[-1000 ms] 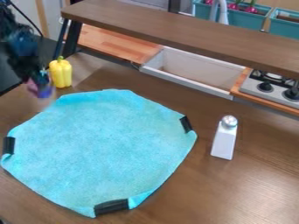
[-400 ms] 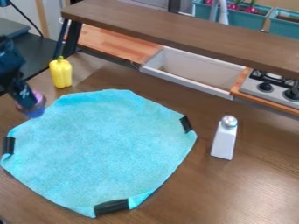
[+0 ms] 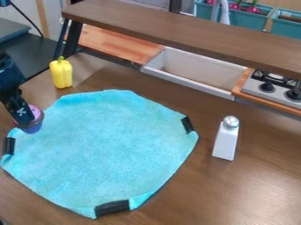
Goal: Put the purple figure in the bottom left of the cloth
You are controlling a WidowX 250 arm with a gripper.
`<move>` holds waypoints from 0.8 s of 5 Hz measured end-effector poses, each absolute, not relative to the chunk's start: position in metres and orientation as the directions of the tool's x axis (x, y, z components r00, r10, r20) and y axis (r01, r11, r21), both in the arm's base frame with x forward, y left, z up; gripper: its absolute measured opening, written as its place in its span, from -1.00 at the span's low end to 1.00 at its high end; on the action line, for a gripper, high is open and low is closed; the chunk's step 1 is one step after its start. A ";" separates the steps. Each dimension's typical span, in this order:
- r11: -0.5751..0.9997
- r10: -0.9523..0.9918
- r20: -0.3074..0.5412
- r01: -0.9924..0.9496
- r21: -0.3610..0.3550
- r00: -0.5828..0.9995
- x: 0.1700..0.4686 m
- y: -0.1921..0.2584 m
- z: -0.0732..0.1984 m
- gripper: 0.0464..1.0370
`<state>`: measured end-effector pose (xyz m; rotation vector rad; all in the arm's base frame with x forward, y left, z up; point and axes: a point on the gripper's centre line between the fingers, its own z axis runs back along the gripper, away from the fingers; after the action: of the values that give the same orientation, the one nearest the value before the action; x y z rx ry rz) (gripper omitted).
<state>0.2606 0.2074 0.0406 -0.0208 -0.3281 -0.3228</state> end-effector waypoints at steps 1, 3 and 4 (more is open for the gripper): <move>0.950 -0.307 0.306 0.308 0.047 0.901 0.260 0.210 0.033 0.52; 0.949 -0.305 0.236 0.314 -0.003 0.923 0.254 0.205 0.023 0.52; 0.946 -0.313 0.229 0.325 -0.013 0.922 0.255 0.205 0.027 0.60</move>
<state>0.2550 0.2054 0.0274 -0.0516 -0.2271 -0.3280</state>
